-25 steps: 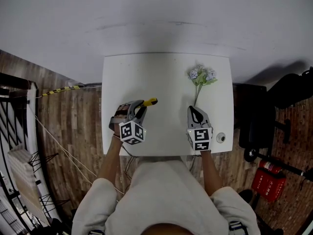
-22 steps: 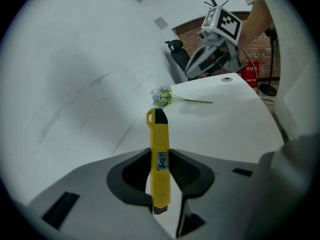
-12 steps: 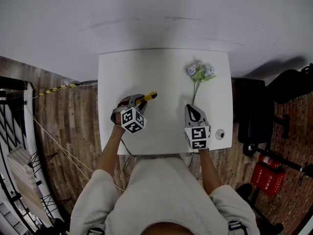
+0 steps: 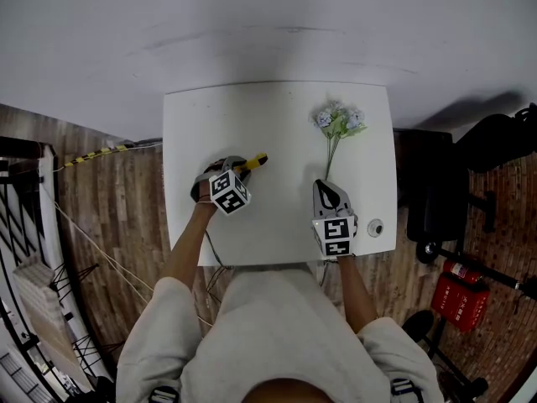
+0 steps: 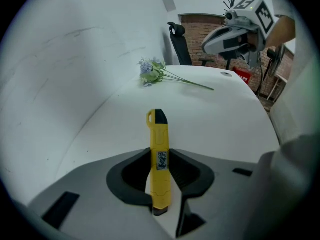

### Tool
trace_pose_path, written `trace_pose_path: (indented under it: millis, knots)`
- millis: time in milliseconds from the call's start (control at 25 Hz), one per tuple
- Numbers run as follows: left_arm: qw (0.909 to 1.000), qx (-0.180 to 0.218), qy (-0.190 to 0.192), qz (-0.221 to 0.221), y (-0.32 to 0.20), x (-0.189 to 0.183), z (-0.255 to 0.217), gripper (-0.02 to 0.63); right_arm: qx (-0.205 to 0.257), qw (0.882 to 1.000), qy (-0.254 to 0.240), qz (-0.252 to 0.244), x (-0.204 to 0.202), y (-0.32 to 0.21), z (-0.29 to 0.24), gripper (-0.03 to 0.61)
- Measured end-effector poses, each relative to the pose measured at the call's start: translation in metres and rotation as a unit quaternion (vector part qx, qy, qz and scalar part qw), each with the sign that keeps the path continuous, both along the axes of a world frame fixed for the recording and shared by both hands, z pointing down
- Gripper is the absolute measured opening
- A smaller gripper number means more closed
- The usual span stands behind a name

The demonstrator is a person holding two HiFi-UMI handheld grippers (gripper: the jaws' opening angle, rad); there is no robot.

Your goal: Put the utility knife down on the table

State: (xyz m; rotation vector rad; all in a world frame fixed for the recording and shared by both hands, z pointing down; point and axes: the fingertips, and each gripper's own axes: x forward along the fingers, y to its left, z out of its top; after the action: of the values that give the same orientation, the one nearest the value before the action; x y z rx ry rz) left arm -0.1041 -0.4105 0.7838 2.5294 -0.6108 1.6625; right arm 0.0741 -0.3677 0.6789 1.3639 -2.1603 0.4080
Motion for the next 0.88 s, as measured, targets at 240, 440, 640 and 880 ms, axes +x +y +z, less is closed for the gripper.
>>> trace_pose_path:
  millis: [240, 440, 640, 880]
  knots:
    - [0.9992, -0.039, -0.004, -0.001, -0.003, 0.004, 0.012, 0.109, -0.002, 1.000, 0.001, 0.004, 0.004, 0.000, 0.001, -0.002]
    - [0.9984, -0.049, -0.019, 0.022, -0.001, 0.006, 0.018, 0.109, 0.001, 1.000, 0.003, 0.009, 0.009, -0.001, 0.000, -0.002]
    - [0.9974, -0.066, -0.014, 0.023, -0.003, 0.007, 0.020, 0.112, 0.000, 1.000, 0.002, 0.010, 0.010, -0.003, 0.001, -0.002]
    - [0.9968, -0.078, -0.013, 0.012, -0.003, 0.005, 0.019, 0.121, 0.001, 1.000, 0.001, 0.007, 0.005, -0.002, -0.001, -0.002]
